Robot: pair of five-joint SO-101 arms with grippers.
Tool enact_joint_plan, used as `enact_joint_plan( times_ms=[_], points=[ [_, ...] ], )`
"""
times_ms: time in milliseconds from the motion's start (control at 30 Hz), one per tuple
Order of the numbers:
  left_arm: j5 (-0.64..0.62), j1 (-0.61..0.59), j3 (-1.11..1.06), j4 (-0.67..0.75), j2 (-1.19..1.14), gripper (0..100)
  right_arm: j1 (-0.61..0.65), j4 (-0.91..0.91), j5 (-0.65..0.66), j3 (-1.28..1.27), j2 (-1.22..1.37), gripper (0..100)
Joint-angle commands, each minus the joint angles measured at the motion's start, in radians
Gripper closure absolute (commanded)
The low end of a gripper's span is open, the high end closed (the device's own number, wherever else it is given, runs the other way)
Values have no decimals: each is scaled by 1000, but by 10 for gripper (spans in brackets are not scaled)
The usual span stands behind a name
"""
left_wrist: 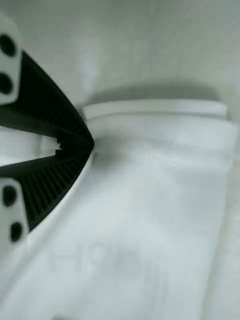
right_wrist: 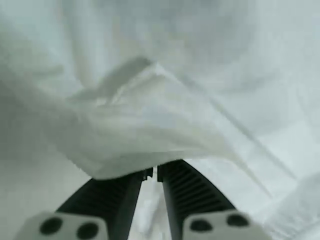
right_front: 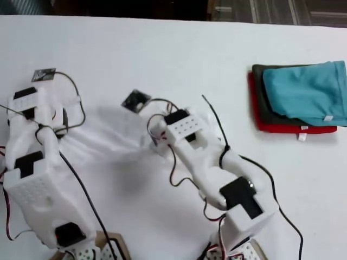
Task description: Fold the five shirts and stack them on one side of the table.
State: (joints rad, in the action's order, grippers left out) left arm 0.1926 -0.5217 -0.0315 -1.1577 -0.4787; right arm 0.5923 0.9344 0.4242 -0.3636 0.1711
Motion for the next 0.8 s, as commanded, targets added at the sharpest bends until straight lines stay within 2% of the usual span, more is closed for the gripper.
enact_joint_plan(
  times_ms=[0, 500, 633, 767],
  points=[
    [0, 9, -1, 38, 6, 973, 7, -45, -66, 84, 10, 978],
    [0, 9, -1, 38, 6, 973, 2, -39, -71, 167, 171, 978],
    [0, 9, -1, 38, 6, 973, -15, 59, -71, 167, 36, 978],
    [0, 9, -1, 38, 6, 973, -91, 196, -71, 160, -142, 978]
  ],
)
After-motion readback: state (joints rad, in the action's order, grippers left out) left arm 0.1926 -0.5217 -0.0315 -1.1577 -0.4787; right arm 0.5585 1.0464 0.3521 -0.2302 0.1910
